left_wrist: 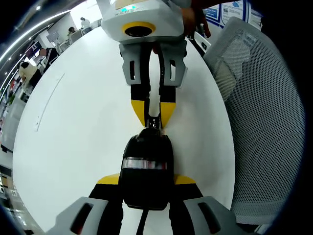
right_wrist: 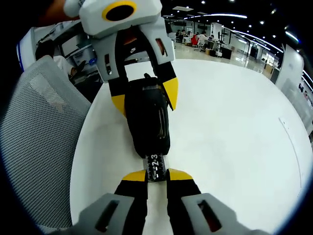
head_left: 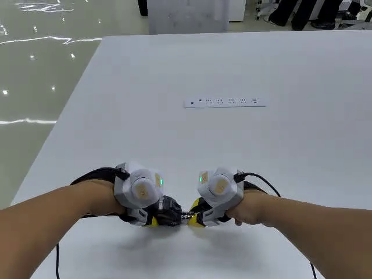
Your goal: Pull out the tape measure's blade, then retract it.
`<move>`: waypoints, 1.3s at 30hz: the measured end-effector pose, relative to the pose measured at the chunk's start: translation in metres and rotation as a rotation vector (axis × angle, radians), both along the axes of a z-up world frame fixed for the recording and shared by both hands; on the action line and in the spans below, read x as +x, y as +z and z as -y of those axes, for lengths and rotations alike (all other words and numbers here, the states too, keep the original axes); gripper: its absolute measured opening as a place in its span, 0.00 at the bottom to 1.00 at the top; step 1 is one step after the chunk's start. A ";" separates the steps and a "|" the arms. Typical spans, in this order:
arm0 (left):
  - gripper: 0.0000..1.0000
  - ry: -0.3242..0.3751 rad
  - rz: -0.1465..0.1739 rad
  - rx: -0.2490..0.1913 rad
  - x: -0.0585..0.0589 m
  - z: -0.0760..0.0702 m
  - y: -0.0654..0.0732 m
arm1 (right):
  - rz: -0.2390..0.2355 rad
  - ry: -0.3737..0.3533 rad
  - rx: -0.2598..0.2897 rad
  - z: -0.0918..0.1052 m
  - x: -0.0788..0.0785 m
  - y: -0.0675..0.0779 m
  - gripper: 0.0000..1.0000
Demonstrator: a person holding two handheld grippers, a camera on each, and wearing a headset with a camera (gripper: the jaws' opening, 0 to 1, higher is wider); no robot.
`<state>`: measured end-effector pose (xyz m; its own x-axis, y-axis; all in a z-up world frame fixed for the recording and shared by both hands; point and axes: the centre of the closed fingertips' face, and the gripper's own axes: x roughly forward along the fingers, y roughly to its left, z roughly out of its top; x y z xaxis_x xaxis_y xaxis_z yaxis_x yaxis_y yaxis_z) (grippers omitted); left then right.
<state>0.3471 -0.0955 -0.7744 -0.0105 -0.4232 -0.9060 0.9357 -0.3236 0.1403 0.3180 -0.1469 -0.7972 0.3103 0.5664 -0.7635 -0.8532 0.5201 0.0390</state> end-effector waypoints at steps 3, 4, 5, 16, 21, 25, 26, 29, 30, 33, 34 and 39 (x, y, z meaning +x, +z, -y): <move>0.33 -0.002 -0.002 -0.003 -0.001 0.000 0.000 | -0.006 -0.003 0.004 0.002 -0.002 0.000 0.12; 0.33 -0.002 -0.002 -0.003 -0.001 0.000 0.000 | -0.008 -0.007 0.007 0.003 -0.003 0.000 0.12; 0.33 -0.001 -0.002 -0.003 0.000 0.000 0.000 | -0.008 -0.009 0.008 0.004 -0.003 0.000 0.12; 0.34 0.009 -0.009 -0.014 0.000 0.000 0.000 | -0.010 -0.017 0.001 0.012 -0.006 0.000 0.12; 0.34 0.006 -0.011 -0.012 0.001 0.000 0.000 | -0.015 -0.027 0.008 0.016 -0.008 0.000 0.12; 0.33 0.007 -0.014 -0.012 0.001 0.000 0.000 | -0.012 -0.031 0.004 0.020 -0.010 0.000 0.12; 0.33 0.007 -0.014 -0.012 0.000 0.000 0.000 | -0.013 -0.034 0.003 0.022 -0.010 0.000 0.12; 0.33 0.009 -0.015 -0.014 0.001 0.000 0.000 | -0.014 -0.039 0.003 0.025 -0.012 0.000 0.12; 0.33 0.009 -0.015 -0.014 0.001 0.000 0.000 | -0.013 -0.040 0.002 0.026 -0.012 0.000 0.12; 0.33 0.009 -0.016 -0.014 0.001 0.000 0.000 | -0.015 -0.043 -0.002 0.030 -0.014 0.000 0.12; 0.33 0.009 -0.016 -0.015 0.001 0.000 0.000 | -0.016 -0.044 -0.002 0.031 -0.014 0.000 0.12; 0.34 0.009 -0.015 -0.017 0.001 0.000 0.000 | -0.012 -0.044 -0.012 0.037 -0.016 0.000 0.12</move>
